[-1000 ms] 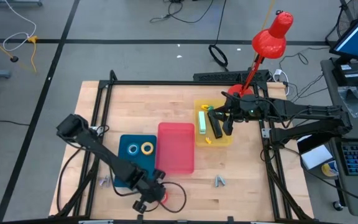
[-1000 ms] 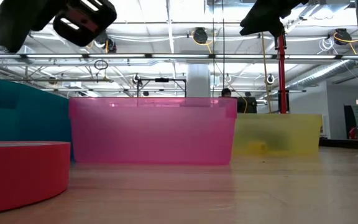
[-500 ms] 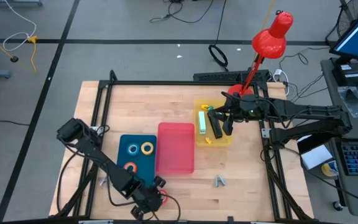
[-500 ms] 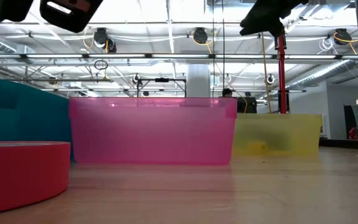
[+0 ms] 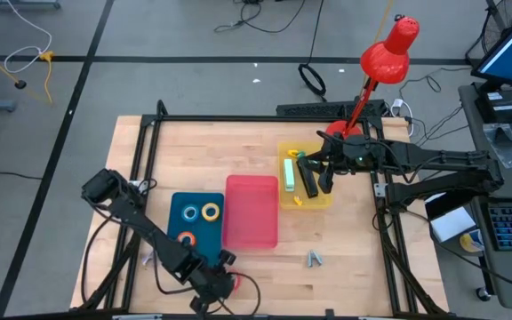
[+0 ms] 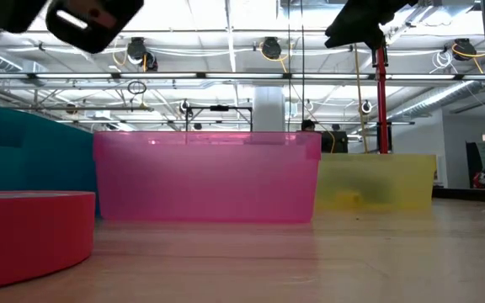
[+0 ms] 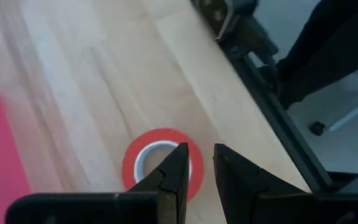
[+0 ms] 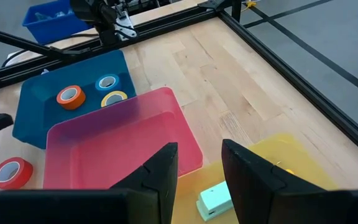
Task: Pick and place Stapler, Stapler remover, tape
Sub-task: Put the red tape into the blue bin
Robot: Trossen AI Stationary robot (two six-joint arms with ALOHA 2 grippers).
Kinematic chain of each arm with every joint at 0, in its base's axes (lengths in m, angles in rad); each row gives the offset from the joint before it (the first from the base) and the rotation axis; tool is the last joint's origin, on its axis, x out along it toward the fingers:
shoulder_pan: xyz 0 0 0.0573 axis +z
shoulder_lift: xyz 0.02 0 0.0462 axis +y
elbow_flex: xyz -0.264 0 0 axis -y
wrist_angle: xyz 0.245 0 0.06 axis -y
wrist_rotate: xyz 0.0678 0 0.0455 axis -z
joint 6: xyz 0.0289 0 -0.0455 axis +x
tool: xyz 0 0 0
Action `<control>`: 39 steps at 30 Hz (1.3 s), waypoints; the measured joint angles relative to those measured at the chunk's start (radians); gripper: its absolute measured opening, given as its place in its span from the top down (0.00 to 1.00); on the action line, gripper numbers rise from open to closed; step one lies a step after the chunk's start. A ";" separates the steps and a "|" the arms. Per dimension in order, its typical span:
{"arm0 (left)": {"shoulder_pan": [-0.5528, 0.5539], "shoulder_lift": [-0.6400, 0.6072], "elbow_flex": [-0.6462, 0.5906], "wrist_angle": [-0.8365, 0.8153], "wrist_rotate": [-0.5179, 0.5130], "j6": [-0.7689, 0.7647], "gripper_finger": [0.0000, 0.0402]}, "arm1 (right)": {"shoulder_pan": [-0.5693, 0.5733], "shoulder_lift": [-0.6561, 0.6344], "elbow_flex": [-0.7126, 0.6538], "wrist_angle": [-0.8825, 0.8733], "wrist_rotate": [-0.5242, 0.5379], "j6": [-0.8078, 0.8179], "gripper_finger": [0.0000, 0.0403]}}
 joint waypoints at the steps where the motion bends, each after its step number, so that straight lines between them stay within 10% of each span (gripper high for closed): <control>1: 0.006 0.000 0.000 -0.006 0.000 -0.015 0.81 | 0.000 0.000 0.000 0.000 0.000 0.000 0.71; 12: 0.047 0.000 0.000 -0.022 0.054 -0.077 0.79 | 0.000 0.000 0.000 0.000 0.000 0.001 0.71; 25: 0.047 0.022 0.000 -0.016 0.056 -0.079 0.50 | 0.000 0.000 0.000 0.000 0.000 -0.007 0.71; 39: 0.045 0.169 0.002 0.005 0.124 -0.036 0.64 | 0.000 0.000 0.000 0.000 0.000 -0.007 0.71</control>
